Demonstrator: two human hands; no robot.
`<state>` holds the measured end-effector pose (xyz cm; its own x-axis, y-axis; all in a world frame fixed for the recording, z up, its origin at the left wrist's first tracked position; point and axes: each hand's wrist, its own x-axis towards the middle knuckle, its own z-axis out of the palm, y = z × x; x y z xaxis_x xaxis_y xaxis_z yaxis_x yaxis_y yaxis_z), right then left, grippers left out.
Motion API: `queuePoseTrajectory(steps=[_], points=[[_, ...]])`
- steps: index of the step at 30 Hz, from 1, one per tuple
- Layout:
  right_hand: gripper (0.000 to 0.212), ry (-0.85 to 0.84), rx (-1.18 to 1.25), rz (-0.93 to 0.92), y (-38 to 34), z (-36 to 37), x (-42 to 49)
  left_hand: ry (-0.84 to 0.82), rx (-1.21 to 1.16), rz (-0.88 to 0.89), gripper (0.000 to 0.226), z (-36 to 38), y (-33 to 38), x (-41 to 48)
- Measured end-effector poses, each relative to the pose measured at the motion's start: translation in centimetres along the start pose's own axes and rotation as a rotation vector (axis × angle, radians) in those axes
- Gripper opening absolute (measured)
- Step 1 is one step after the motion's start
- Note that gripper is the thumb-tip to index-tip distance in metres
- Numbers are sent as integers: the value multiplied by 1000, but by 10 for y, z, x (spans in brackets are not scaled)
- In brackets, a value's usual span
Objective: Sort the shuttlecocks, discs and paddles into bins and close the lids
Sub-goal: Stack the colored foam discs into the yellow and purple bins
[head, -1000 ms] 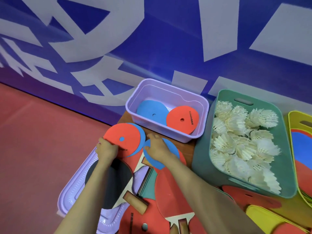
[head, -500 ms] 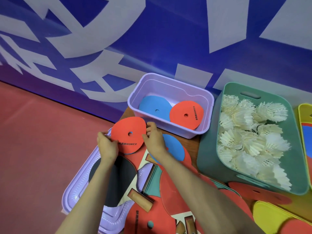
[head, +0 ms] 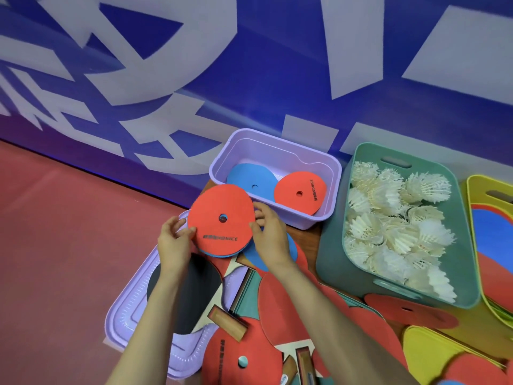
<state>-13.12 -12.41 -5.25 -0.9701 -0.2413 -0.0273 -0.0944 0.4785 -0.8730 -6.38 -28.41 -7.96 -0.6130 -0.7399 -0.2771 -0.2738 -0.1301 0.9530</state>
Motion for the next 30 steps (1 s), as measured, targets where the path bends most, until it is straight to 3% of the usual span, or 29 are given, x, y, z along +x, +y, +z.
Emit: queuePoseTrajectory(steps=[9, 14, 19, 23, 30], points=[[39, 261, -100, -239, -9, -77, -10, -314, -240, 58, 24, 35, 38, -44], [17, 283, -123, -167, -9, -118, -1, -394, -371, -49, 18, 56, 48, -55], [11, 320, -155, -128, -12, -141, 9, -455, -471, -165, 20, 77, 59, -55], [11, 378, -211, -104, -18, -156, 19, -394, -556, -196, 19, 87, 65, -50], [13, 382, -316, -96, -8, -172, 31, -240, -331, 5, 19, 103, 80, -15]])
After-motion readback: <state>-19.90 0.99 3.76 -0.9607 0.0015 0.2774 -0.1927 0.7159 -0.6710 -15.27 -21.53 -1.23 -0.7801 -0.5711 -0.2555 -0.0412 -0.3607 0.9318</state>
